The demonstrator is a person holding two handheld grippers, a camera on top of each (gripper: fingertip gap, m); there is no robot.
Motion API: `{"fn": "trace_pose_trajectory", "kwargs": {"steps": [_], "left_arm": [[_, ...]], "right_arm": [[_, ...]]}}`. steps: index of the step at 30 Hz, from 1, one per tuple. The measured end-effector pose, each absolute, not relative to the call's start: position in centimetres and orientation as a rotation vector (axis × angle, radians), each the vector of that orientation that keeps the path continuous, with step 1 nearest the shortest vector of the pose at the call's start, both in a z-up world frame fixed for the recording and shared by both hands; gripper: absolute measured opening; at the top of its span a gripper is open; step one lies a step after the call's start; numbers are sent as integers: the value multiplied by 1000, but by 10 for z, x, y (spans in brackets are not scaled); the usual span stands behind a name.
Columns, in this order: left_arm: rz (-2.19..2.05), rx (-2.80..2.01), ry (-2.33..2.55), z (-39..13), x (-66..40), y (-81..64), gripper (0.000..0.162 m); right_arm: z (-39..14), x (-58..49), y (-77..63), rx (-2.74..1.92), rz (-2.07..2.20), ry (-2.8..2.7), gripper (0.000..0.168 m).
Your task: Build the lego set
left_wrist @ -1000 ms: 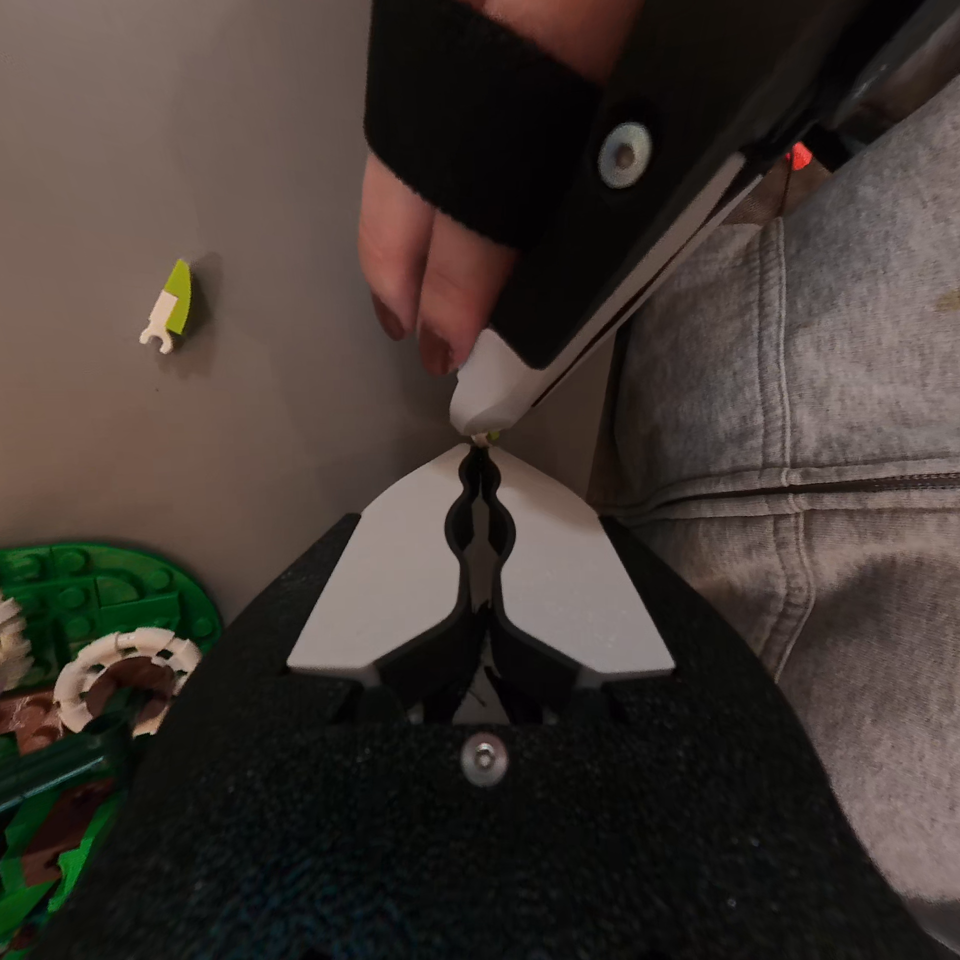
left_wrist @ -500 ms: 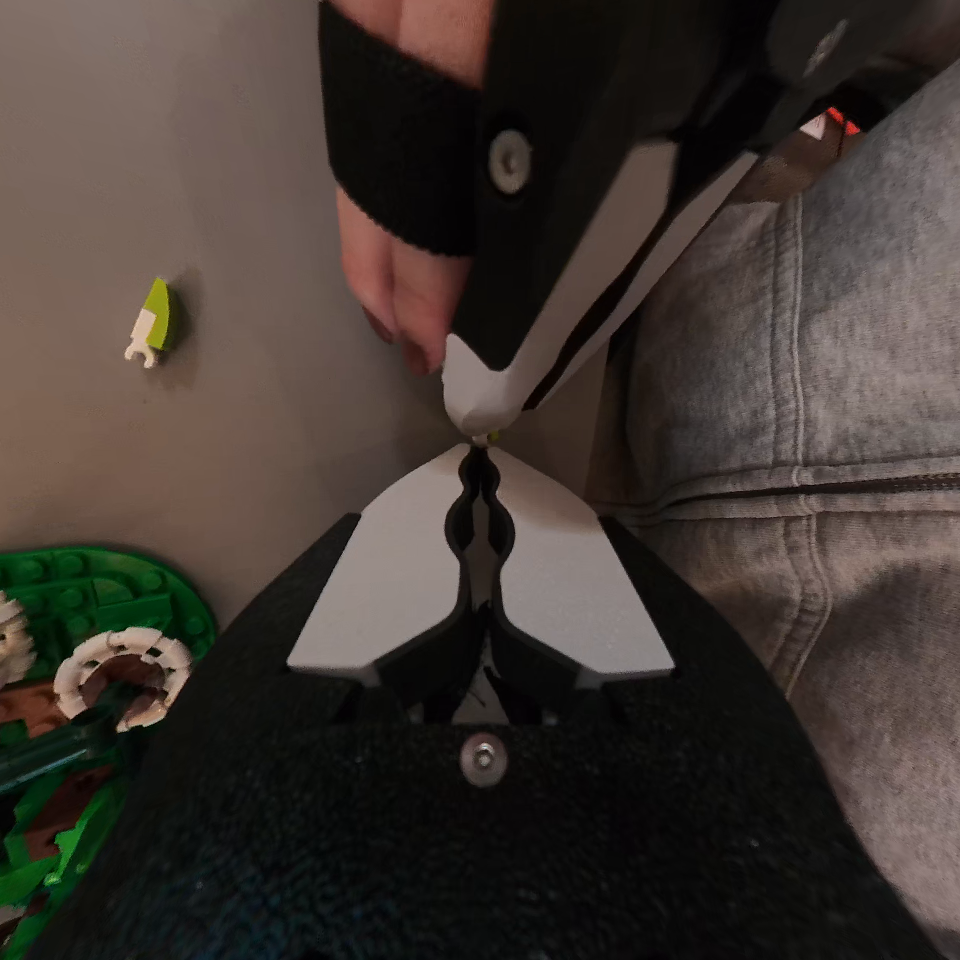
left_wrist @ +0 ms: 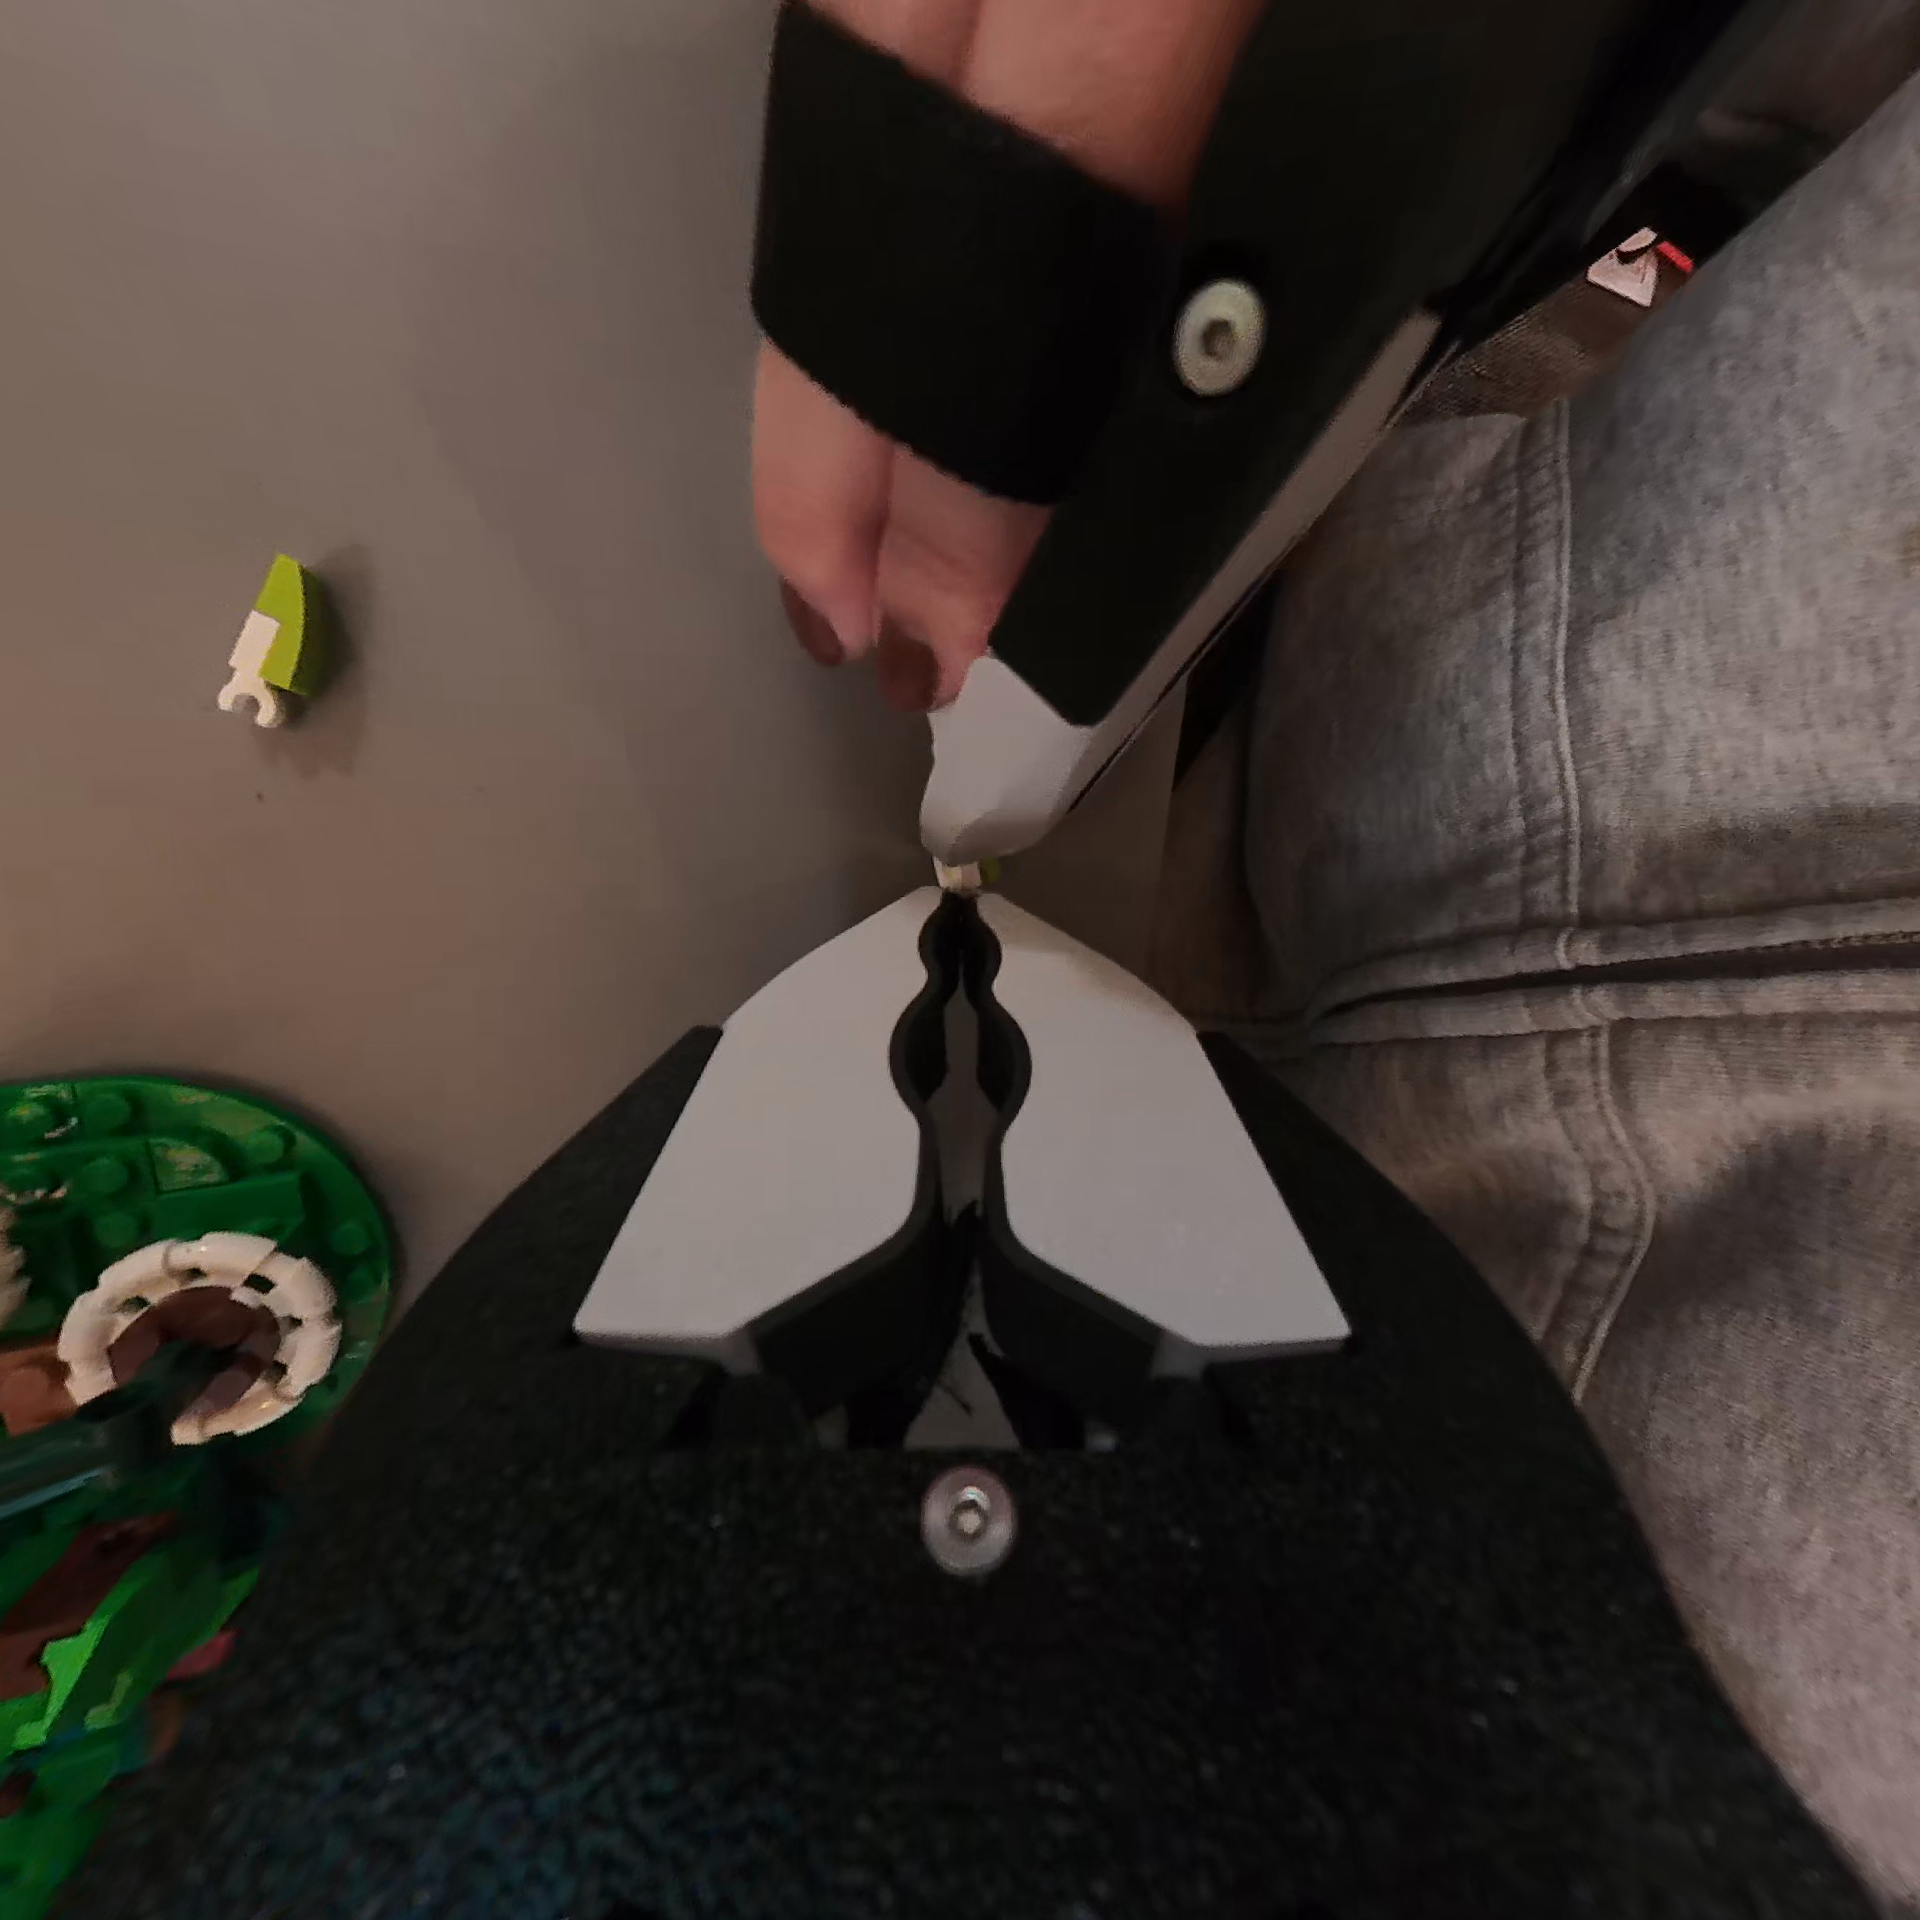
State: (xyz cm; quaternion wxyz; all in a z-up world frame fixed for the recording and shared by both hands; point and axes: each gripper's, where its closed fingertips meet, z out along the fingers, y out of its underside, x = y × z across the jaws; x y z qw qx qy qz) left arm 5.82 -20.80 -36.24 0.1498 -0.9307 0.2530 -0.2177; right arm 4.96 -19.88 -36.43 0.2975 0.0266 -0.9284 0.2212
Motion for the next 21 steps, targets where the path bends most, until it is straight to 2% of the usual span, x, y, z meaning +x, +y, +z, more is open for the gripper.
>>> {"fn": "trace_pose_trajectory", "kwargs": {"steps": [1,8,10,13,17,21], "left_arm": [[-626,-2675,721,-362,58,-208,0],[-599,-2607,645,-362,56,-206,2],[-591,-2564,635,-360,55,-207,19],[-466,-2425,641,-354,50,-199,31],[-167,-2234,721,-349,39,-186,34],[-50,-2106,718,-344,38,-178,23]], "right_arm": [[-364,50,-199,83,566,-2457,4],[-364,50,-198,-43,712,-2463,4],[-364,48,-194,-81,748,-2460,4],[-363,42,-188,-135,782,-2426,4],[-353,34,-184,-206,891,-2356,4],[-345,29,-179,-251,946,-2303,3]]}}
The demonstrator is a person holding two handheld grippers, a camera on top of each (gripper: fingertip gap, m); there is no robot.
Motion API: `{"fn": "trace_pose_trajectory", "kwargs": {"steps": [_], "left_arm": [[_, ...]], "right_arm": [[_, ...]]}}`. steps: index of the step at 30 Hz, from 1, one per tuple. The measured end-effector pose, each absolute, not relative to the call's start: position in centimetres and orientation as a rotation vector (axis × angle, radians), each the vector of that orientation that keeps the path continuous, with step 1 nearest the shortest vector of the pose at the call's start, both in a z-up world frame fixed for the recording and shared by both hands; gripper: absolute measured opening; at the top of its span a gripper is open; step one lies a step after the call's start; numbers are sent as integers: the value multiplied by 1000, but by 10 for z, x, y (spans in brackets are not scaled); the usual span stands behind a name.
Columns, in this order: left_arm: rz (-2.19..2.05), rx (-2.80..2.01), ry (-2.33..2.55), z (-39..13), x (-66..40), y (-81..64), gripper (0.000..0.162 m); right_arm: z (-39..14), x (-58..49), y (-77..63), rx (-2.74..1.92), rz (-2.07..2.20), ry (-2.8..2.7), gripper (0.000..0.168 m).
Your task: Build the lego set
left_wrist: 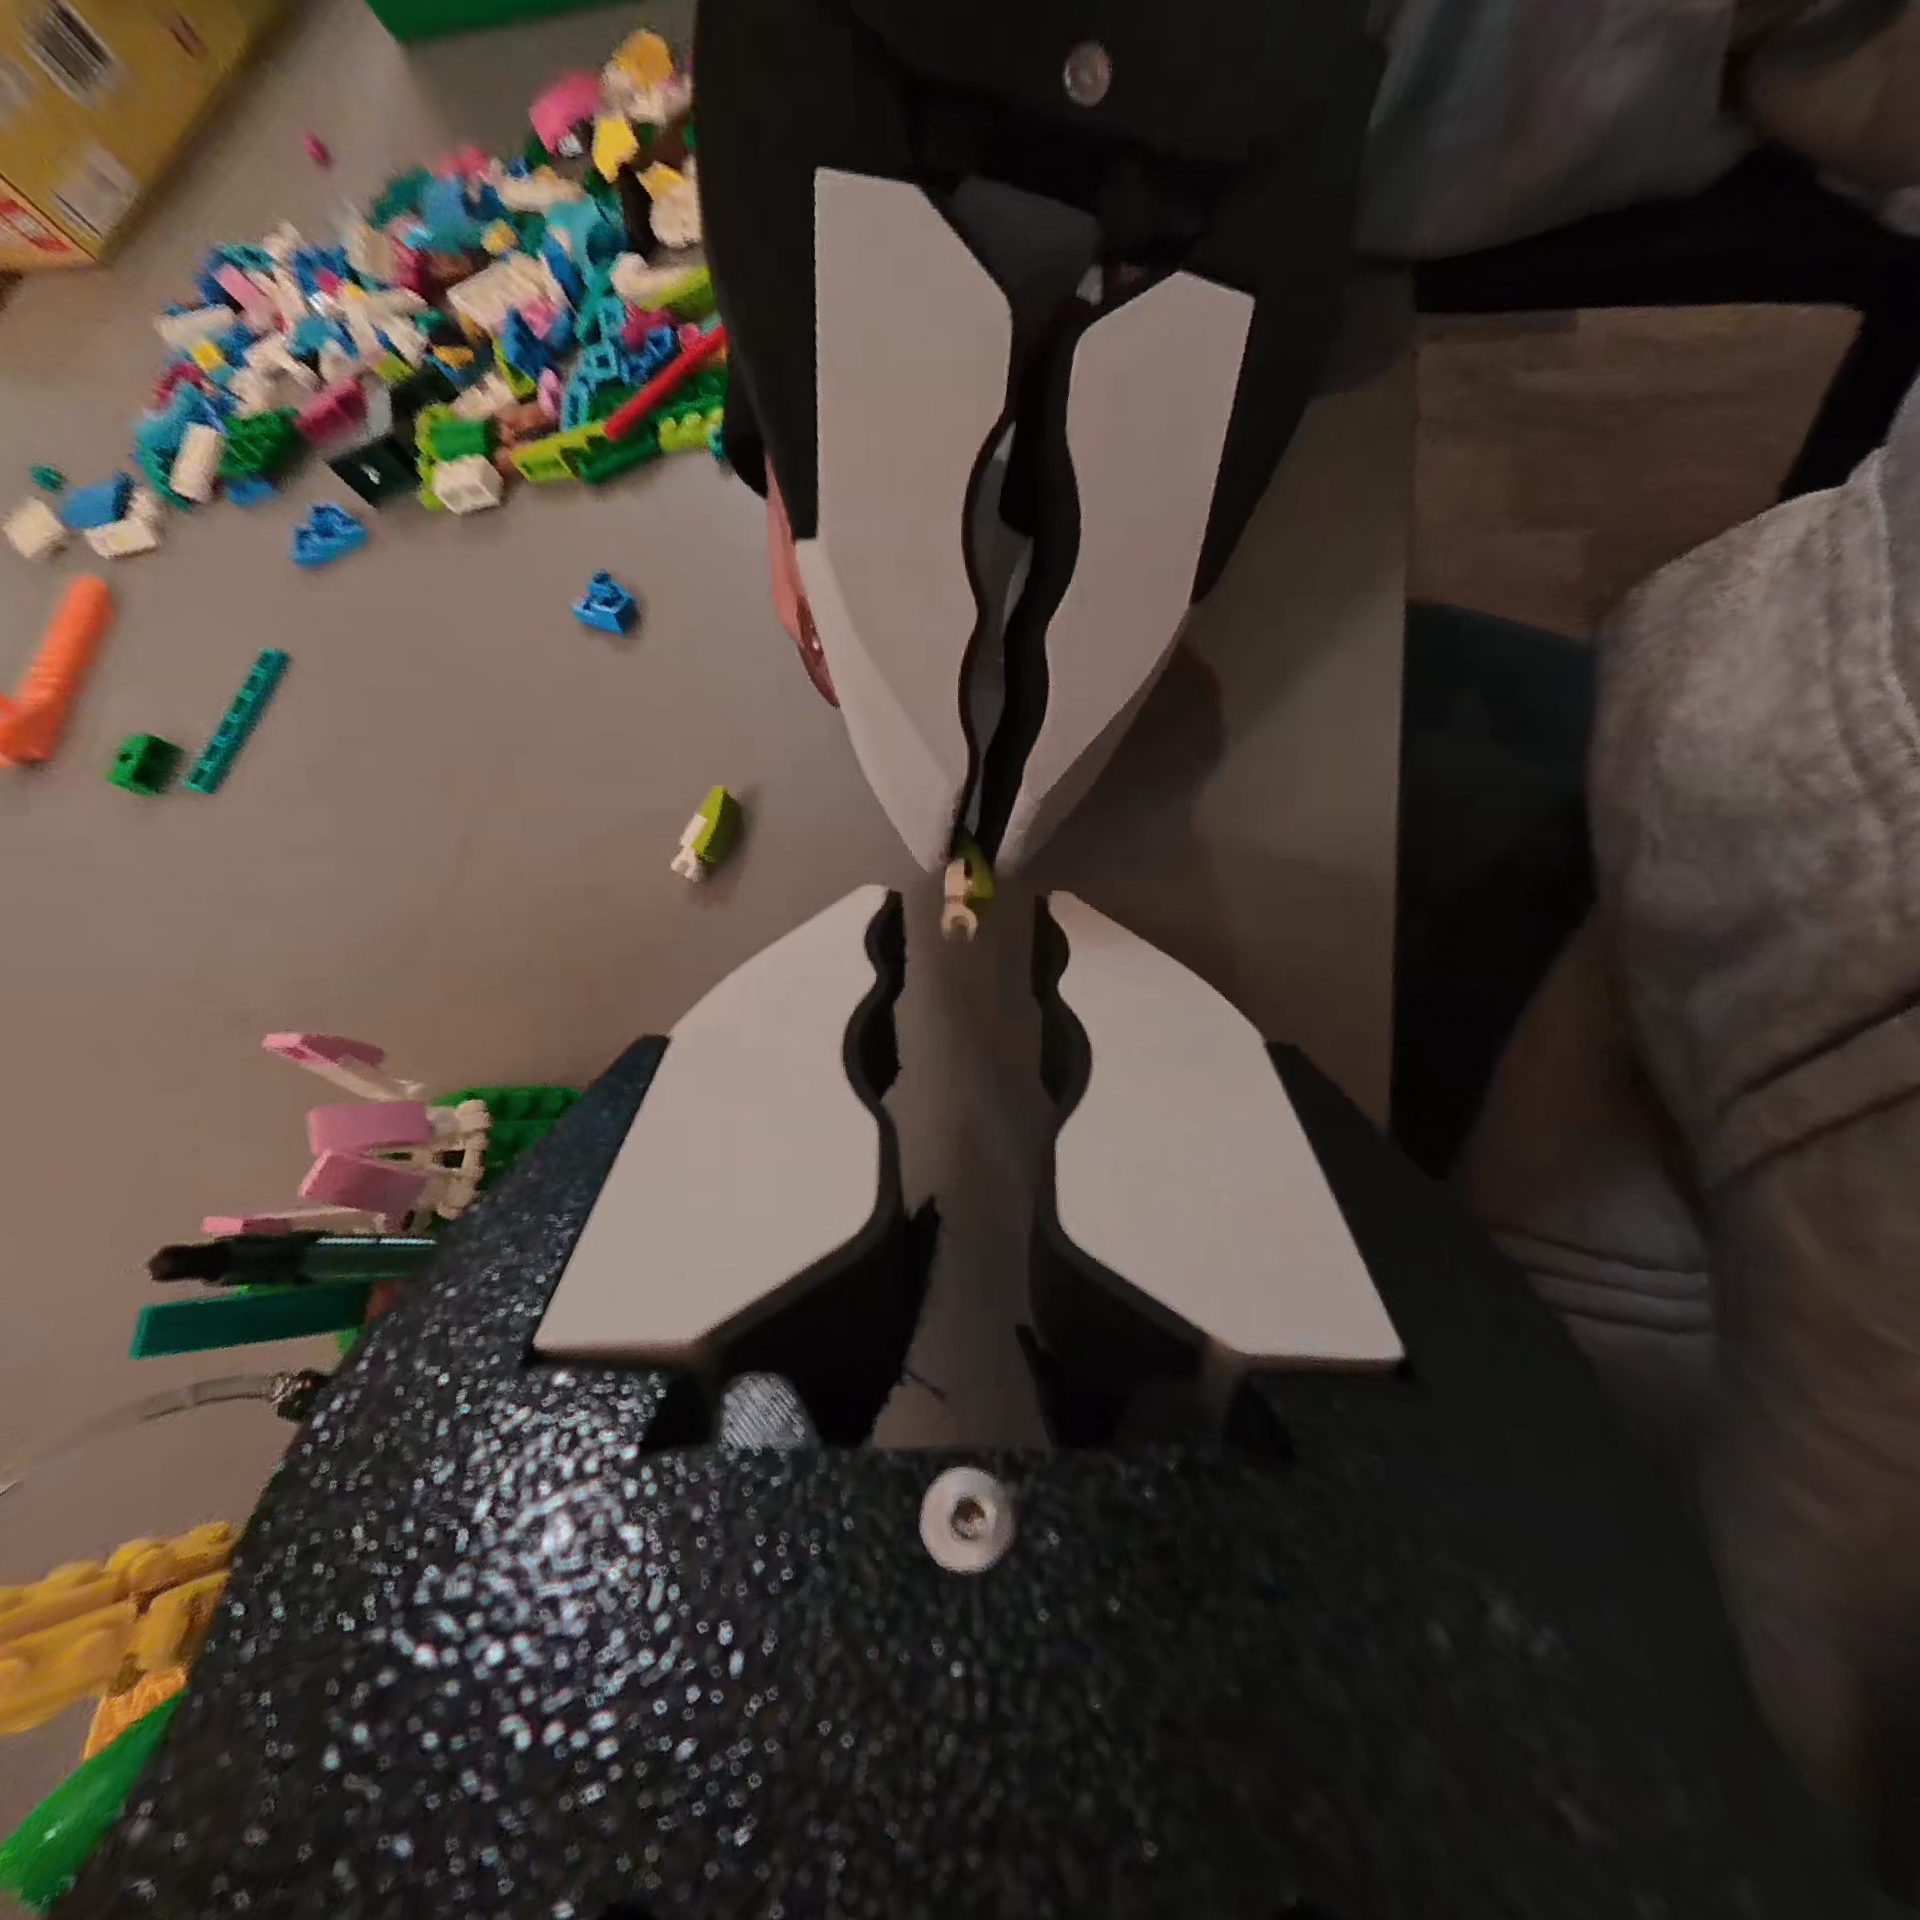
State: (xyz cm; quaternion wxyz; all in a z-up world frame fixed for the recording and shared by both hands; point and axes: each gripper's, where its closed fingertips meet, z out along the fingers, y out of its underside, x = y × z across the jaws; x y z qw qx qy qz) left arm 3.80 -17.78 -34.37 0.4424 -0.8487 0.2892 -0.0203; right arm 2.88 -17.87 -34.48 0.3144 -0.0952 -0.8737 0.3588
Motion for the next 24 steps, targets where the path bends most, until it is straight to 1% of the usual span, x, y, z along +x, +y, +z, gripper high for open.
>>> {"fn": "trace_pose_trajectory", "kwargs": {"steps": [2,6,10,13,15,16,24], "left_arm": [[-44,-2071,695,-340,37,-175,15],[-44,-2035,691,-337,37,-174,7],[-46,-2053,692,-338,36,-174,7],[-18,-2069,711,-340,34,-174,13],[6,-2059,722,-340,33,-173,11],[18,-2051,722,-338,32,-173,8],[115,-2028,768,-336,33,-169,8]], "right_arm": [[-343,27,-177,-259,945,-2281,3],[-343,26,-176,-262,951,-2275,4],[-344,24,-176,-254,938,-2269,4],[-342,24,-175,-262,947,-2259,4],[-340,24,-174,-269,962,-2251,4],[-339,24,-175,-272,971,-2250,4],[-339,23,-173,-280,955,-2246,4]]}}
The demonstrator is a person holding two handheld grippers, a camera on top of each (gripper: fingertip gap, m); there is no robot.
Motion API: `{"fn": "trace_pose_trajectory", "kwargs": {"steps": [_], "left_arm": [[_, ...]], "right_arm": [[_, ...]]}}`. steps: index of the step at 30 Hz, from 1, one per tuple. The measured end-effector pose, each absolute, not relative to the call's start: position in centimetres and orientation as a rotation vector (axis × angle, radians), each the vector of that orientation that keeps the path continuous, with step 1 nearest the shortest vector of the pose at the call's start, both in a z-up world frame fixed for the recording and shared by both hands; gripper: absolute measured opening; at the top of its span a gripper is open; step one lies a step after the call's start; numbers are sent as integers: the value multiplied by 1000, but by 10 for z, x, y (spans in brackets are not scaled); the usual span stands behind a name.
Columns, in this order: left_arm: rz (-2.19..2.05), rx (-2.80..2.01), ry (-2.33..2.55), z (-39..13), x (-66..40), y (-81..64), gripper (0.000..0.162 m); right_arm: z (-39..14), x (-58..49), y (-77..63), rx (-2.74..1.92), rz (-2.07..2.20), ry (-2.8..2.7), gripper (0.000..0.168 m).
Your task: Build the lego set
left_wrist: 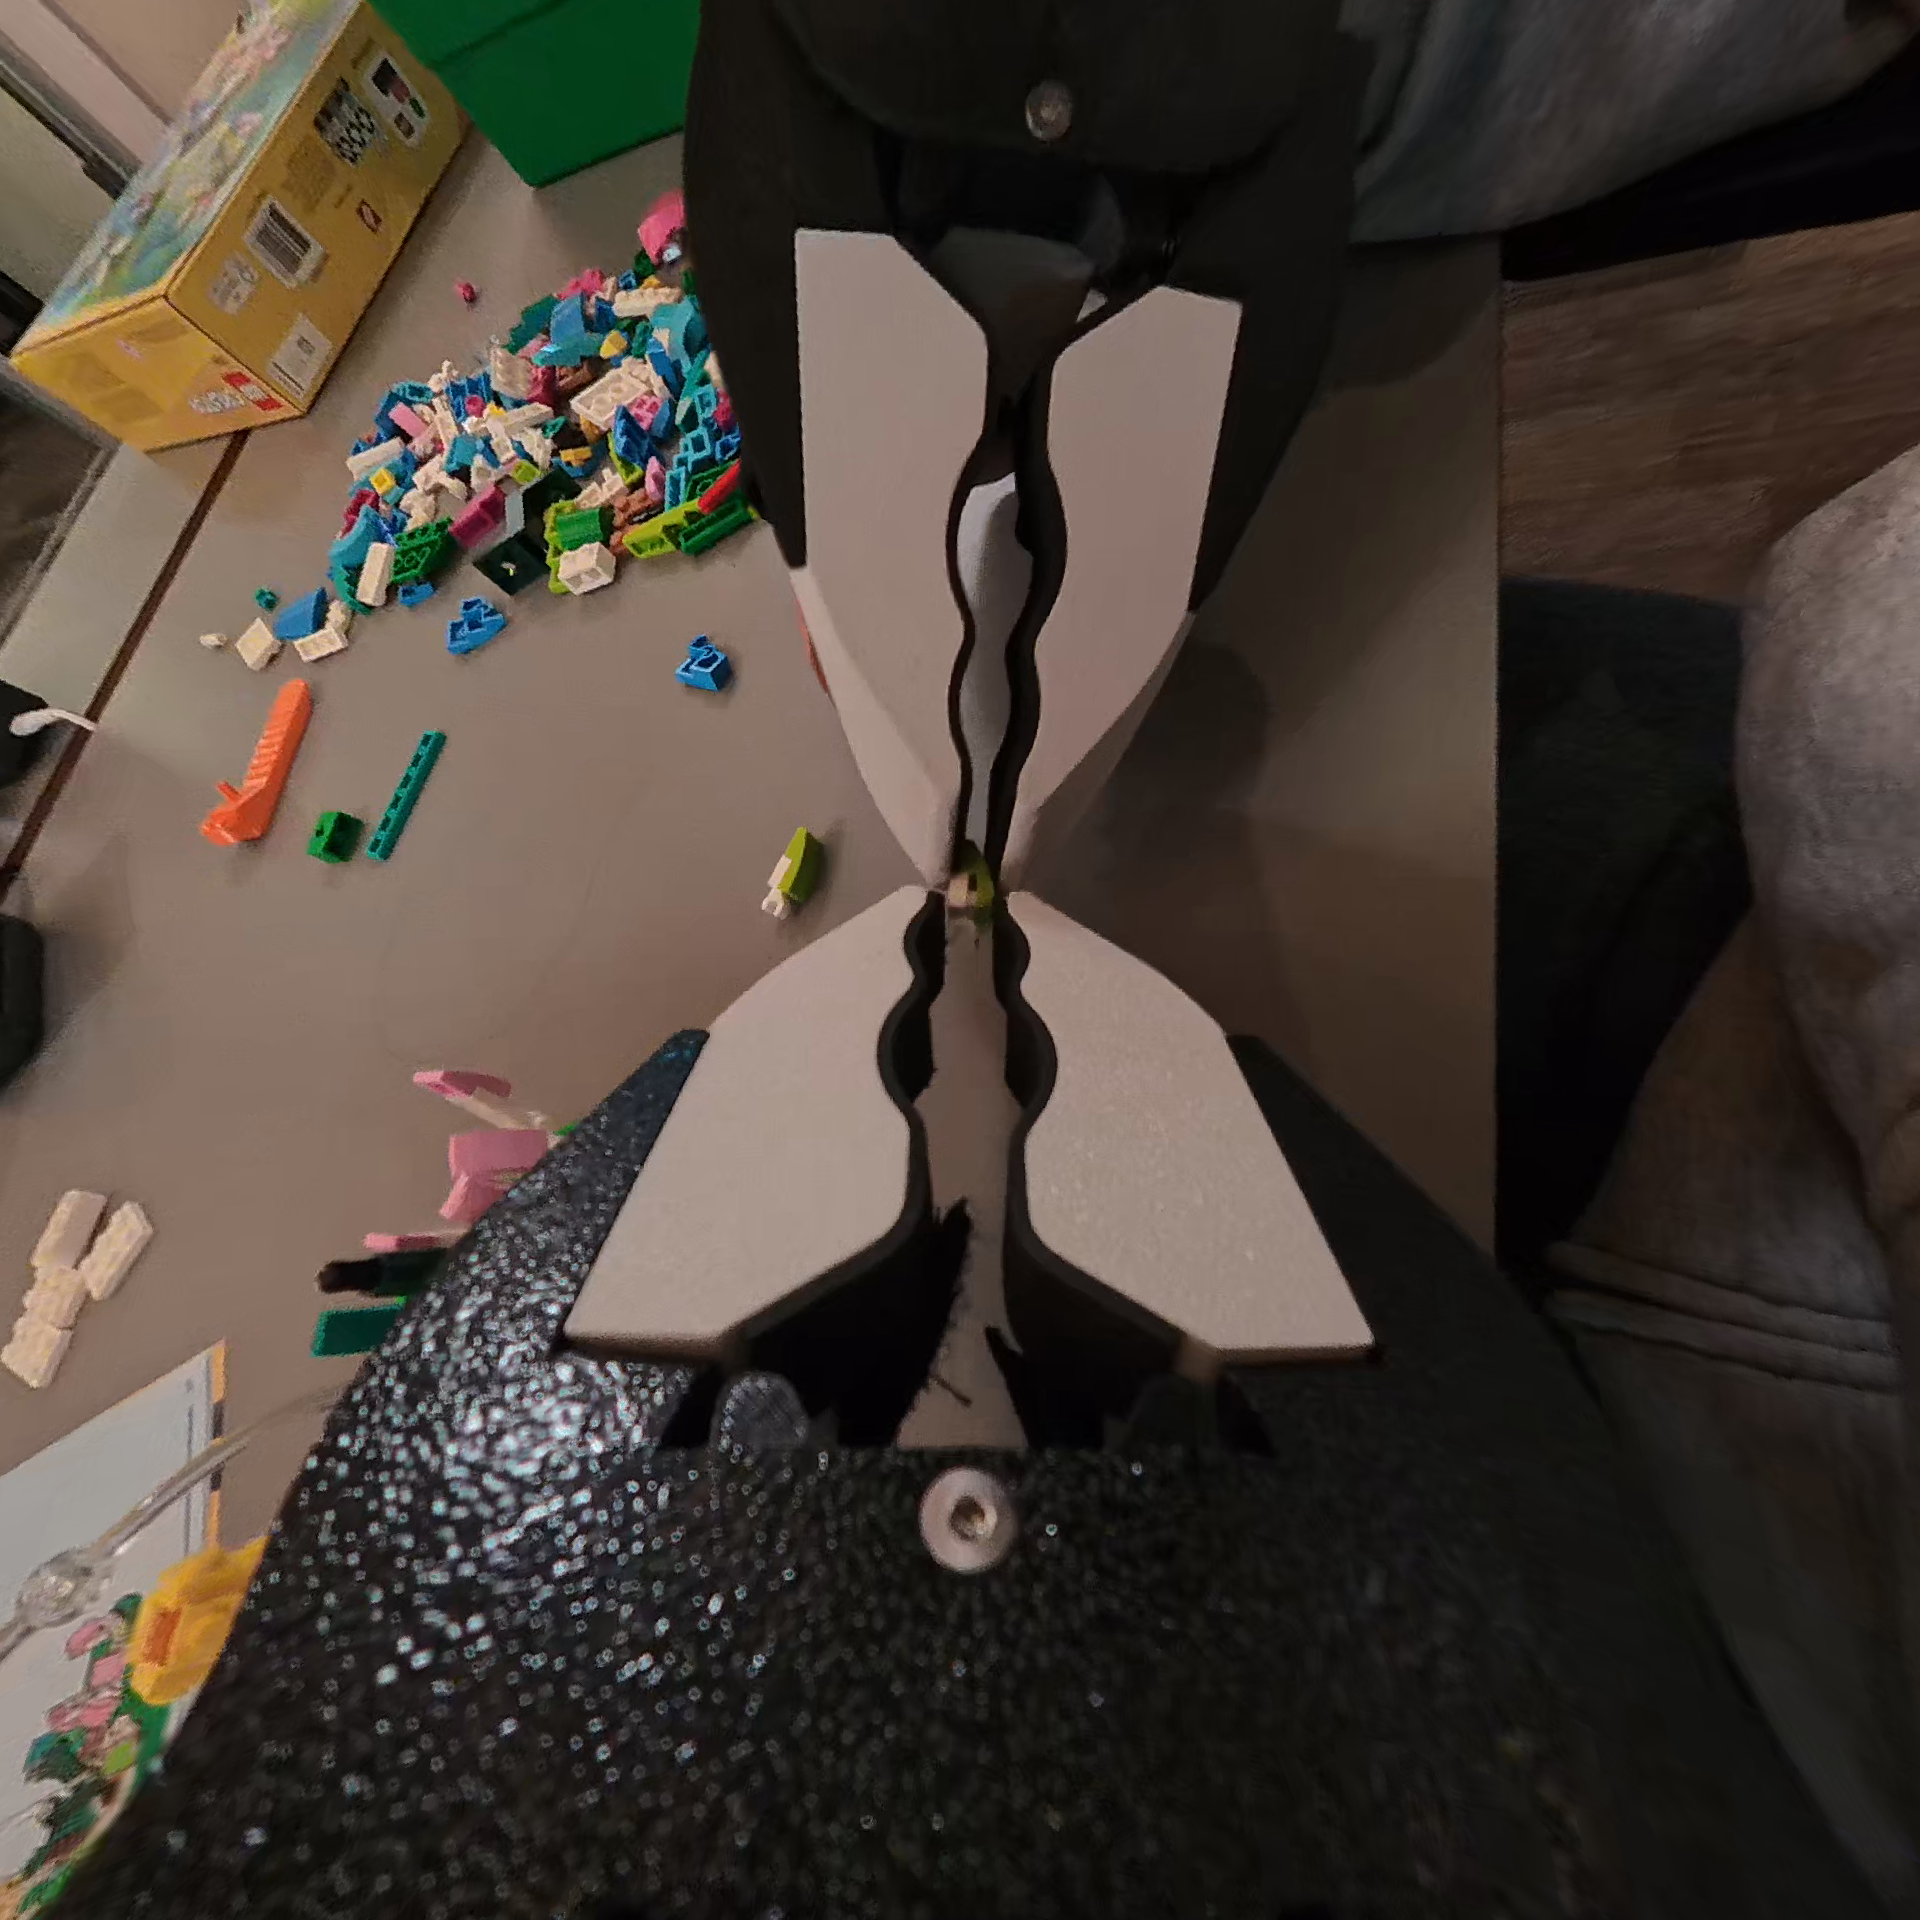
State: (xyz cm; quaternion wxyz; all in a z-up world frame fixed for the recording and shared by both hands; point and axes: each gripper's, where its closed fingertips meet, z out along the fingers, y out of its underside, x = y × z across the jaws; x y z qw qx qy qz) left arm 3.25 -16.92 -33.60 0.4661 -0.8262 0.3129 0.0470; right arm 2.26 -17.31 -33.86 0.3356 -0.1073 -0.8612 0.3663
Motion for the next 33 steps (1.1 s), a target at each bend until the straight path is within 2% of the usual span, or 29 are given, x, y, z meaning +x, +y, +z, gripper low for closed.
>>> {"fn": "trace_pose_trajectory", "kwargs": {"steps": [13,18,21,27,33], "left_arm": [[300,-2126,1012,-353,27,-173,6],[245,-2130,907,-348,21,-171,6],[208,-2112,850,-343,19,-172,6],[199,-2106,866,-345,22,-172,6],[217,-2100,842,-339,18,-169,6]], "right_arm": [[-356,17,-174,-328,775,-2307,3],[-351,12,-171,-342,733,-2254,4],[-354,13,-164,-389,709,-2281,12],[-355,12,-165,-329,678,-2263,0],[-352,12,-164,-346,681,-2254,12]]}}
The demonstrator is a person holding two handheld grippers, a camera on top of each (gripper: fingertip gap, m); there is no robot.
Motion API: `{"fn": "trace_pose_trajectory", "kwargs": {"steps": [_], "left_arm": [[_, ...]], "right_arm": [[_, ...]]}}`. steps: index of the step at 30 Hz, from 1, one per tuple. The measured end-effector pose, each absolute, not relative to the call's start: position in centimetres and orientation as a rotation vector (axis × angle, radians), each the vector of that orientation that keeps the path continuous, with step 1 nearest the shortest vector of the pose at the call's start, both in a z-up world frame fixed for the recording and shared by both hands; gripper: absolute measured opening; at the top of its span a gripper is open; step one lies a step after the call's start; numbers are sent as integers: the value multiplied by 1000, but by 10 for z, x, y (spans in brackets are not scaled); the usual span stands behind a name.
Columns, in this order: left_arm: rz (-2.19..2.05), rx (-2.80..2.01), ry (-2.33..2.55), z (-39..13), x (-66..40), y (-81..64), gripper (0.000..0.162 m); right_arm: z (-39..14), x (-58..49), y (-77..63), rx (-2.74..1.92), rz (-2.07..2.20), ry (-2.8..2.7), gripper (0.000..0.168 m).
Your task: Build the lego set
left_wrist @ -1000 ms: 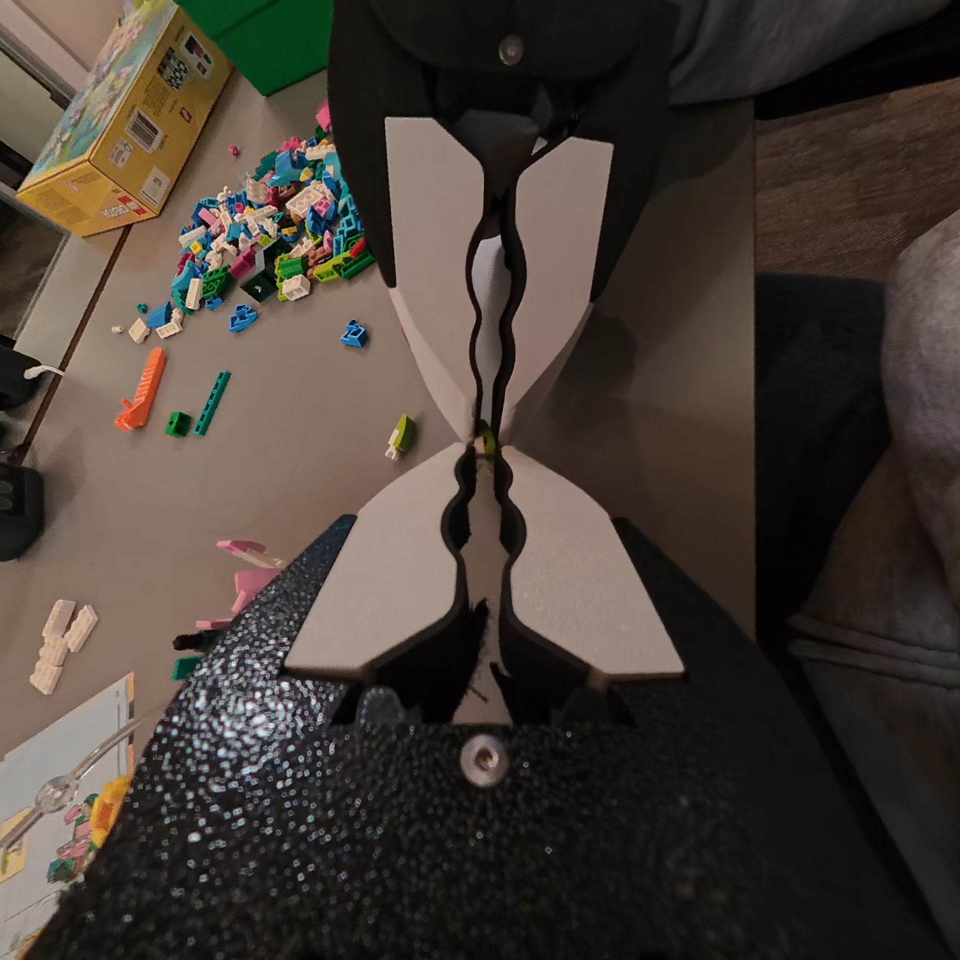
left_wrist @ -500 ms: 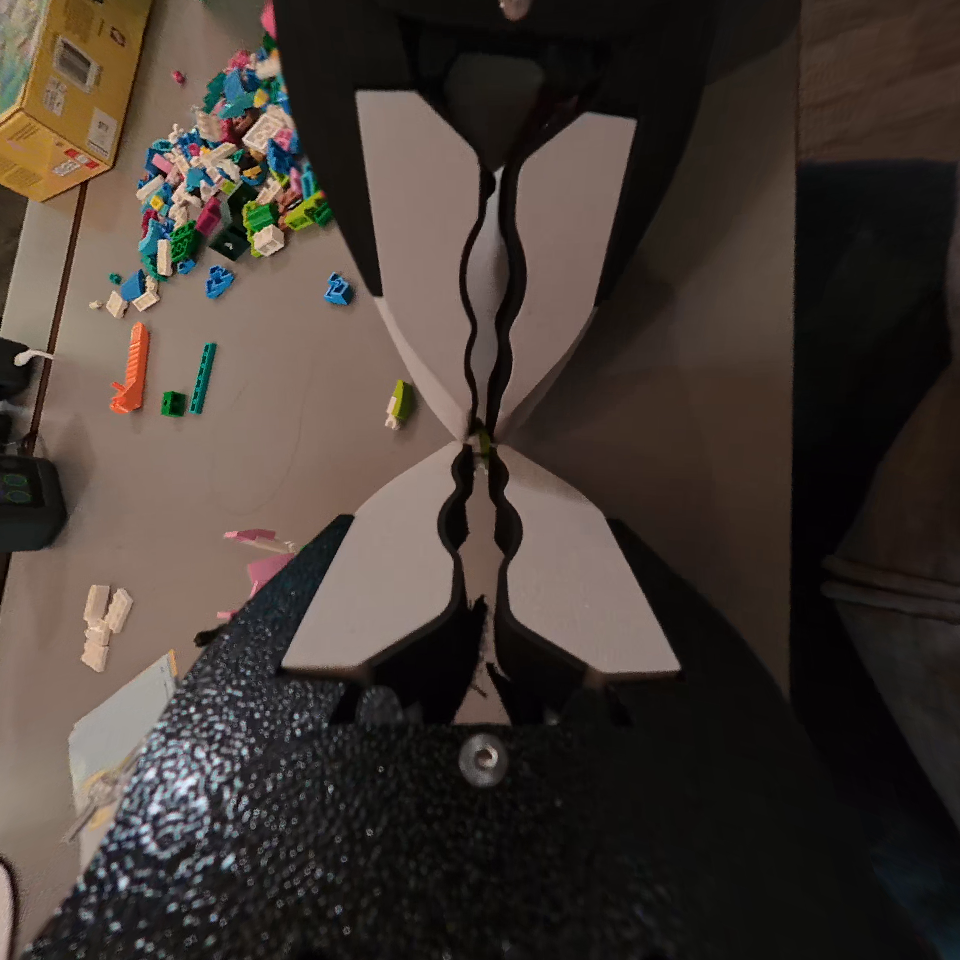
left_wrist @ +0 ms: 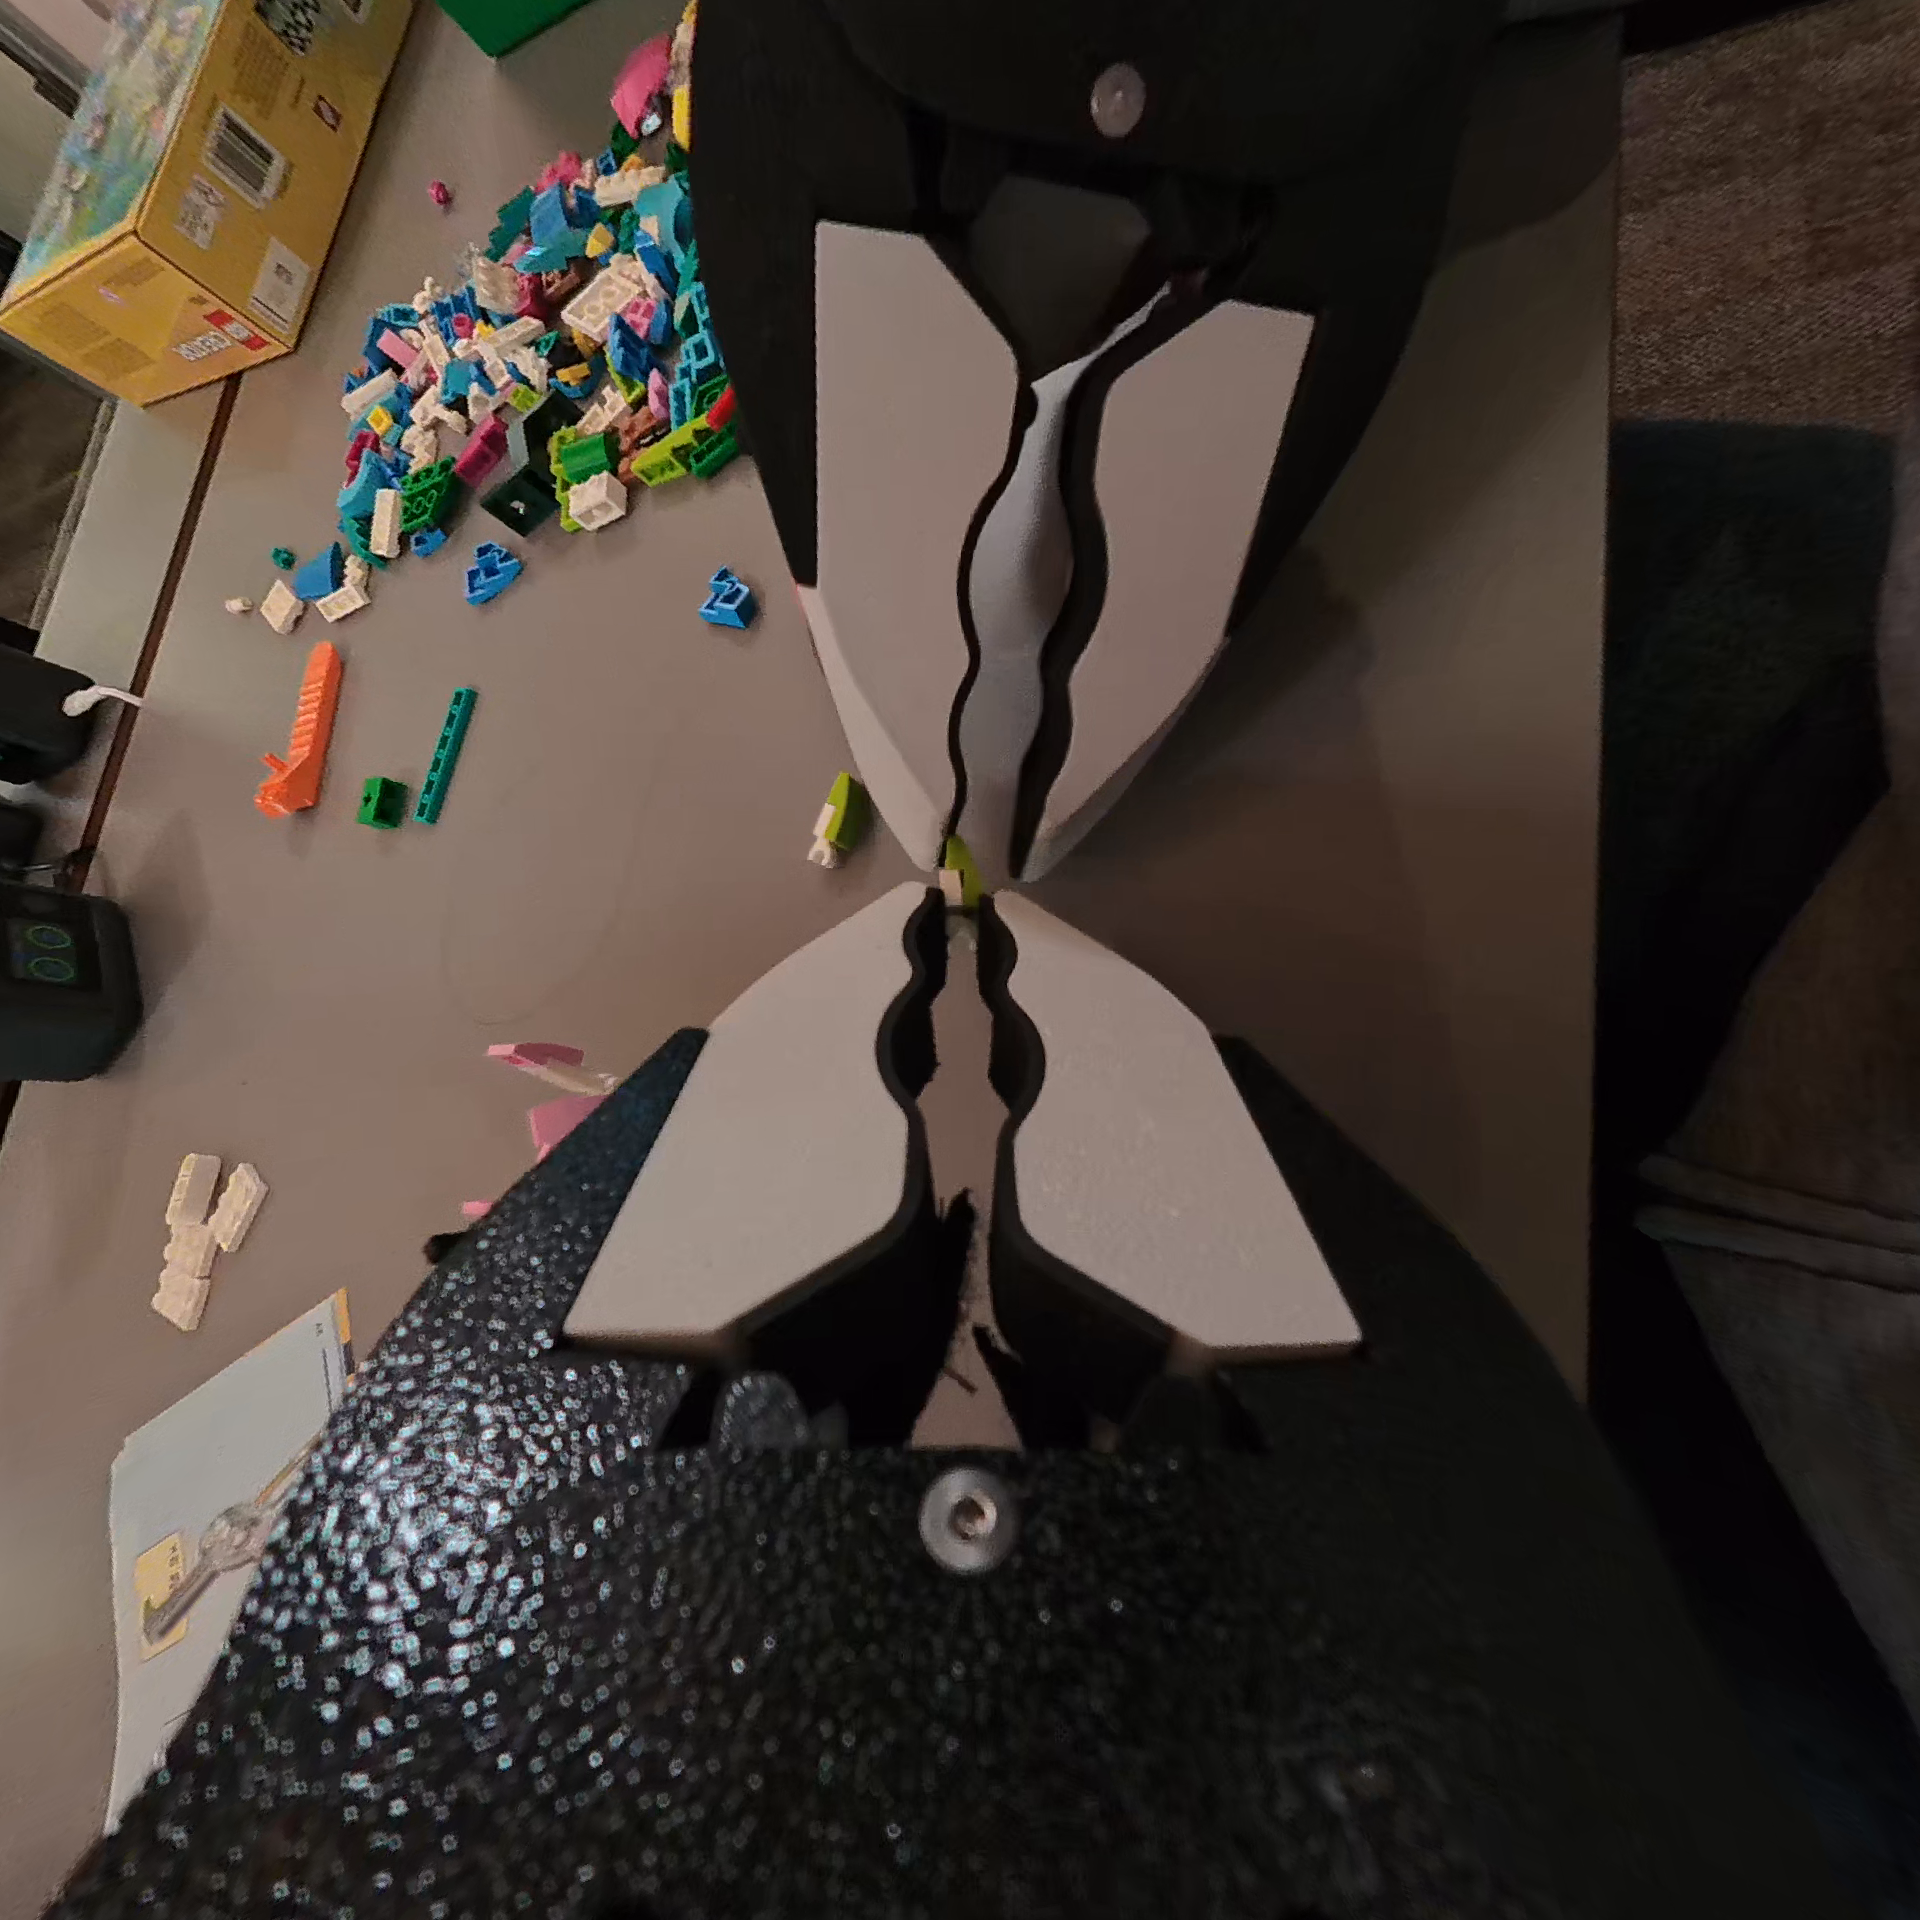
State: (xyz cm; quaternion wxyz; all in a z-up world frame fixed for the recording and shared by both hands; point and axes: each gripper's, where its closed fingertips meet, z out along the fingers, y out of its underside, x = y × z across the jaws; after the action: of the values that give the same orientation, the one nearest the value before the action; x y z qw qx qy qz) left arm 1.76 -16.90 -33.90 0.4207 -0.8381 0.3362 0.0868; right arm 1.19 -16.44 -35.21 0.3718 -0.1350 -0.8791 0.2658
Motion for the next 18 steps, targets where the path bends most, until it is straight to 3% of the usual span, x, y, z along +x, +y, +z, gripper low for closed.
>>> {"fn": "trace_pose_trajectory", "kwargs": {"steps": [6,9,18], "left_arm": [[195,-2095,821,-338,20,-167,6],[203,-2088,831,-337,21,-167,6],[286,-2107,1035,-348,24,-170,6]], "right_arm": [[-349,9,-162,-363,668,-2222,22],[-346,10,-166,-345,692,-2210,4],[-353,14,-168,-209,531,-2257,3]]}}
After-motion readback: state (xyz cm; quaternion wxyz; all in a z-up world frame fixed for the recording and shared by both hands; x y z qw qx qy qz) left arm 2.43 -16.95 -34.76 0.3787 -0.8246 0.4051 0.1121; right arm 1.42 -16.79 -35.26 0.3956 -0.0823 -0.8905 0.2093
